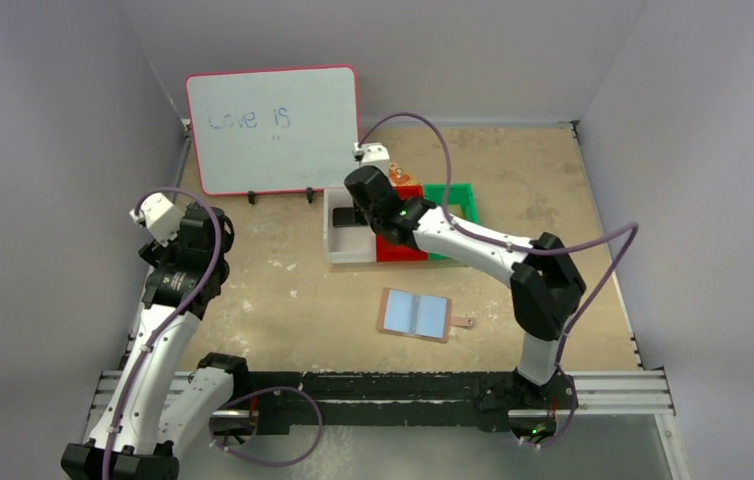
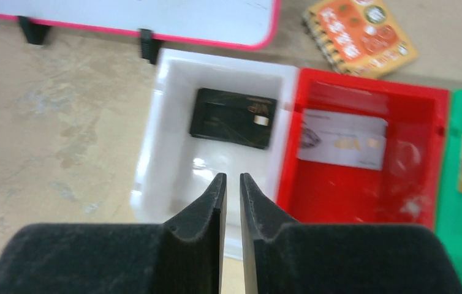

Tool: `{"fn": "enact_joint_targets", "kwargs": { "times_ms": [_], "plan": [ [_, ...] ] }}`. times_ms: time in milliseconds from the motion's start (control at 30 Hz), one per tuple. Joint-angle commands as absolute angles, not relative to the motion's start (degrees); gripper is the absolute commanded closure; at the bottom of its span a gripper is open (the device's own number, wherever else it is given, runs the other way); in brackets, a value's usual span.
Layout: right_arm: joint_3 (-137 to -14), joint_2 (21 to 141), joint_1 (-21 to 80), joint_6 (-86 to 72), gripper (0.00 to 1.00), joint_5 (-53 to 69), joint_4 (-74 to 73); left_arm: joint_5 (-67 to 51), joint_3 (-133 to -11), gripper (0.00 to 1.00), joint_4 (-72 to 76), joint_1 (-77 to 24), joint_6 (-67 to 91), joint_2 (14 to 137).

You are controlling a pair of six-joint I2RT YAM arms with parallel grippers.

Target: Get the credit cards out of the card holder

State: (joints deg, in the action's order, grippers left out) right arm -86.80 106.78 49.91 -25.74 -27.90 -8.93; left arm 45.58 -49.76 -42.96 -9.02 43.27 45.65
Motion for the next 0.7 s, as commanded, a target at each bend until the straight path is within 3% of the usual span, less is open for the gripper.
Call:
{"fn": "enact_joint_targets", "kwargs": {
  "times_ms": [0,667],
  "plan": [
    [-78.2,101.84,46.51,-31.19,0.84,-31.98,-8.62,45.88,-49.73,0.22,-42.19,-8.53,42.36,45.74],
    [-74.93,112.21,40.21,-29.46,0.85,-19.69,-3.37,43.53,-50.86,0.16,-42.58,-8.53,41.48,47.6]
  ]
}}
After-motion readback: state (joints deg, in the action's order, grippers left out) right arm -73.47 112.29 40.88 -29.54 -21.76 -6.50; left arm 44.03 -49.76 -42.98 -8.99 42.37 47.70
